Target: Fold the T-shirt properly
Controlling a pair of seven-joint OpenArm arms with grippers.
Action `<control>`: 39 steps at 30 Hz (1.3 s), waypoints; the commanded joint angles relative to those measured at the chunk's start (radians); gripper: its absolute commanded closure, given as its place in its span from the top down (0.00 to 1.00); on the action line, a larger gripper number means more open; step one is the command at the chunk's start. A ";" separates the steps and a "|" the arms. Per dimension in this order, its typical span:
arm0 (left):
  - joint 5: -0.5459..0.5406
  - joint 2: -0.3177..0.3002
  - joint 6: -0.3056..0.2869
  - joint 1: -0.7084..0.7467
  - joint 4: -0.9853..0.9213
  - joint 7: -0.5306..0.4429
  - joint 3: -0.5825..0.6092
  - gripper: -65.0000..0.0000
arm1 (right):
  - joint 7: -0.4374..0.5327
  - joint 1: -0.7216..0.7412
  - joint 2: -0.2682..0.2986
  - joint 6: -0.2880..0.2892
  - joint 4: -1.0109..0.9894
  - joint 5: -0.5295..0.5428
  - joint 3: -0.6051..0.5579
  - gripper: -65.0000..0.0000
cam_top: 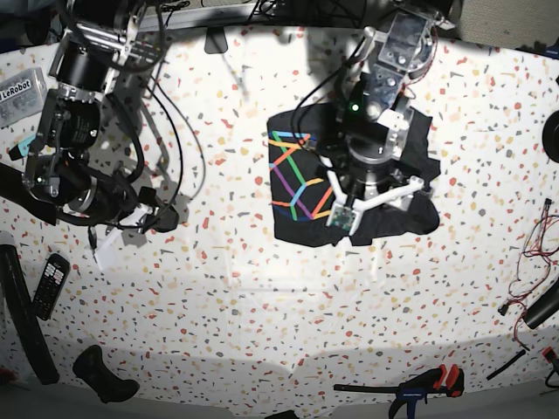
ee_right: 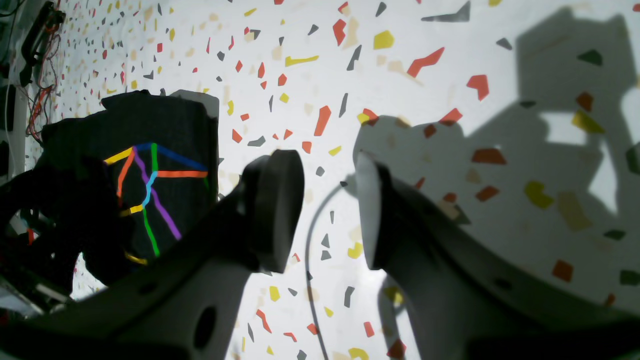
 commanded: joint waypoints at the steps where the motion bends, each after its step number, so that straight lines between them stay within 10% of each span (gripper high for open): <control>1: 0.016 -0.008 0.004 -0.013 0.020 0.001 0.001 0.60 | 0.025 0.023 0.011 0.006 0.018 0.024 0.003 0.33; 14: 0.013 -0.255 0.050 -0.013 0.021 0.173 0.001 0.60 | 0.038 0.023 0.011 0.006 0.018 0.024 0.003 0.33; 25: 0.062 -0.263 0.061 -0.013 0.182 0.212 0.001 0.60 | 0.050 0.023 0.011 0.006 0.018 0.024 0.003 0.33; 31: 0.212 -0.263 0.203 0.023 0.276 0.238 0.001 0.60 | 0.049 0.022 0.011 0.006 0.018 0.024 0.003 0.33; 39: -0.108 -0.257 0.224 0.111 0.280 0.026 0.001 0.60 | 0.050 0.023 0.011 0.006 0.018 0.024 0.003 0.33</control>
